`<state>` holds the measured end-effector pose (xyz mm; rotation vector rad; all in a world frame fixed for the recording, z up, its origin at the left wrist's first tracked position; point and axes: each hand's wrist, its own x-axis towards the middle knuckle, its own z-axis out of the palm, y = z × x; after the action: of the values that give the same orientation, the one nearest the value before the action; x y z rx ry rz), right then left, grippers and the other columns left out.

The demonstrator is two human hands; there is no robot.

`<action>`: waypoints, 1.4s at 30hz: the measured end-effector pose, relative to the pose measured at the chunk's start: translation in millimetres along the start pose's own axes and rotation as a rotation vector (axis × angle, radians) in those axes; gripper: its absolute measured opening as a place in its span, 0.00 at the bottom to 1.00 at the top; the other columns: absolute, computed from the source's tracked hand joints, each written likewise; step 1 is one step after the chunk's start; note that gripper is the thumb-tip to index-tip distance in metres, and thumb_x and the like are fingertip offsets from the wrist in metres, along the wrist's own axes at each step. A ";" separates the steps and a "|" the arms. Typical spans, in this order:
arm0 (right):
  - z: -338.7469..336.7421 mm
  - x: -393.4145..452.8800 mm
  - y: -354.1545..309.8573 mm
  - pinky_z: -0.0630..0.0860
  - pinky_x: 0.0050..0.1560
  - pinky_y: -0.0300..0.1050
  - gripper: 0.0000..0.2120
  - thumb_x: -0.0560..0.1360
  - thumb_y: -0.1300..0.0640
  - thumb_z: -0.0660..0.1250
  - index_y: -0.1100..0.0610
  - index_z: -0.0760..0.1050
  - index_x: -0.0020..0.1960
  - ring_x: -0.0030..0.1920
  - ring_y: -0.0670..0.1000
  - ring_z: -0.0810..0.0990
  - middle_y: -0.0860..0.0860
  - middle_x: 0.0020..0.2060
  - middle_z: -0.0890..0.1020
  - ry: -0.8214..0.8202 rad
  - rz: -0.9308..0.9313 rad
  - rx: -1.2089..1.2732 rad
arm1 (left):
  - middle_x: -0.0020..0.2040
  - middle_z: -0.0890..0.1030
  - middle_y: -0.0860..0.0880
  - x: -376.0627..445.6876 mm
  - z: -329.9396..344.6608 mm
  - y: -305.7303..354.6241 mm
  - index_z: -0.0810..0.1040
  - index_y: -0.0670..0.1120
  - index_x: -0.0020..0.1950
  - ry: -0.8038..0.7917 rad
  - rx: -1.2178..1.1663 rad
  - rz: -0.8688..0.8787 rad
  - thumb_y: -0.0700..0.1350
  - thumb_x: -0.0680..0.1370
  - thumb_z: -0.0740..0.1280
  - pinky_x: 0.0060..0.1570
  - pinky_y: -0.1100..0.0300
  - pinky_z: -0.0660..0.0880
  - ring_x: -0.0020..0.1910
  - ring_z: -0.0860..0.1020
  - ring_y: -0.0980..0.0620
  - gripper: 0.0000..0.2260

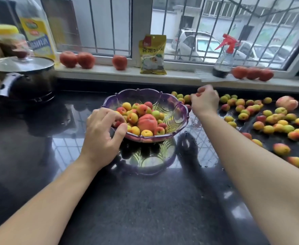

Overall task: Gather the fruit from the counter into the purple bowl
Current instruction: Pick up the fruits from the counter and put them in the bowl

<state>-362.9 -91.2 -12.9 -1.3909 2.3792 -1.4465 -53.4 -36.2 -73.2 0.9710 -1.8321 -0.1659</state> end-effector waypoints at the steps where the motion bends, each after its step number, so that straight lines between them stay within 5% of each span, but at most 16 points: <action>1: -6.9 -1.5 -10.1 0.72 0.51 0.42 0.12 0.78 0.55 0.70 0.57 0.76 0.59 0.54 0.53 0.79 0.55 0.56 0.78 0.028 -0.039 0.062 | 0.49 0.77 0.52 1.0 -0.7 0.0 0.81 0.46 0.48 0.015 -0.012 -0.014 0.50 0.79 0.63 0.61 0.48 0.68 0.54 0.72 0.52 0.10; 3: -18.6 -16.4 -30.2 0.77 0.51 0.41 0.12 0.77 0.53 0.71 0.57 0.78 0.58 0.51 0.49 0.81 0.50 0.51 0.82 -0.056 -0.140 0.156 | 0.50 0.77 0.52 2.7 -3.1 -1.0 0.81 0.46 0.49 0.038 -0.032 -0.048 0.50 0.79 0.61 0.61 0.49 0.68 0.54 0.71 0.54 0.11; 9: -35.2 -87.7 -71.9 0.80 0.46 0.37 0.07 0.76 0.51 0.74 0.52 0.83 0.53 0.44 0.42 0.84 0.44 0.43 0.86 -0.726 -0.438 0.114 | 0.51 0.78 0.52 -0.3 -7.9 -4.3 0.80 0.48 0.50 -0.007 -0.075 -0.085 0.49 0.78 0.61 0.63 0.43 0.70 0.57 0.71 0.52 0.10; 12: -27.8 -101.6 -80.6 0.82 0.50 0.44 0.07 0.75 0.49 0.74 0.49 0.83 0.52 0.45 0.42 0.84 0.44 0.43 0.86 -0.854 -0.513 0.014 | 0.51 0.79 0.51 -1.4 -9.5 -4.2 0.81 0.47 0.48 -0.013 -0.084 -0.080 0.49 0.78 0.62 0.63 0.42 0.71 0.58 0.72 0.50 0.10; 19: -18.0 -111.8 -76.5 0.77 0.46 0.37 0.06 0.77 0.50 0.73 0.50 0.83 0.52 0.46 0.40 0.80 0.42 0.45 0.83 -0.799 -0.582 -0.106 | 0.50 0.80 0.53 -3.4 -11.4 -5.6 0.83 0.47 0.44 -0.041 -0.079 -0.043 0.50 0.78 0.62 0.66 0.40 0.70 0.60 0.75 0.49 0.12; 24: -28.2 -71.7 -52.0 0.76 0.43 0.38 0.05 0.78 0.55 0.69 0.52 0.84 0.48 0.40 0.42 0.80 0.43 0.39 0.83 -0.358 -0.370 0.120 | 0.49 0.82 0.56 -4.6 -6.6 -4.4 0.82 0.49 0.44 -0.081 -0.075 0.001 0.50 0.79 0.63 0.68 0.40 0.67 0.58 0.78 0.50 0.10; 27: -26.4 -34.0 -17.2 0.77 0.48 0.40 0.08 0.79 0.60 0.65 0.55 0.83 0.54 0.46 0.47 0.81 0.49 0.46 0.84 -0.147 -0.171 0.073 | 0.47 0.81 0.58 -2.6 -5.0 -3.5 0.79 0.53 0.43 -0.063 -0.072 -0.003 0.50 0.79 0.62 0.67 0.42 0.66 0.55 0.77 0.51 0.08; 33: 19.7 5.5 40.6 0.71 0.62 0.46 0.21 0.75 0.67 0.65 0.56 0.76 0.67 0.64 0.59 0.75 0.58 0.65 0.77 -0.174 0.021 -0.061 | 0.44 0.79 0.58 0.7 -3.8 -3.8 0.77 0.55 0.43 -0.035 -0.067 -0.022 0.51 0.80 0.61 0.64 0.43 0.69 0.52 0.76 0.53 0.07; 37: 41.3 3.9 49.9 0.66 0.71 0.53 0.25 0.77 0.62 0.67 0.56 0.70 0.74 0.71 0.61 0.68 0.59 0.72 0.70 -0.150 -0.050 0.002 | 0.44 0.79 0.59 1.3 -4.1 -2.4 0.76 0.54 0.43 -0.016 -0.082 -0.021 0.50 0.79 0.62 0.63 0.44 0.69 0.52 0.76 0.54 0.07; 42: 51.2 13.8 61.1 0.62 0.76 0.57 0.32 0.76 0.55 0.72 0.57 0.66 0.77 0.77 0.60 0.61 0.59 0.77 0.63 -0.382 -0.247 -0.289 | 0.42 0.79 0.57 5.2 -0.2 -0.4 0.77 0.53 0.42 -0.014 -0.054 -0.041 0.50 0.79 0.62 0.61 0.43 0.70 0.50 0.76 0.53 0.08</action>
<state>-389.7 -126.2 -80.7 -1.8826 2.2889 -0.7860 -53.8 -40.0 -69.6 0.9726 -1.8120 -0.2464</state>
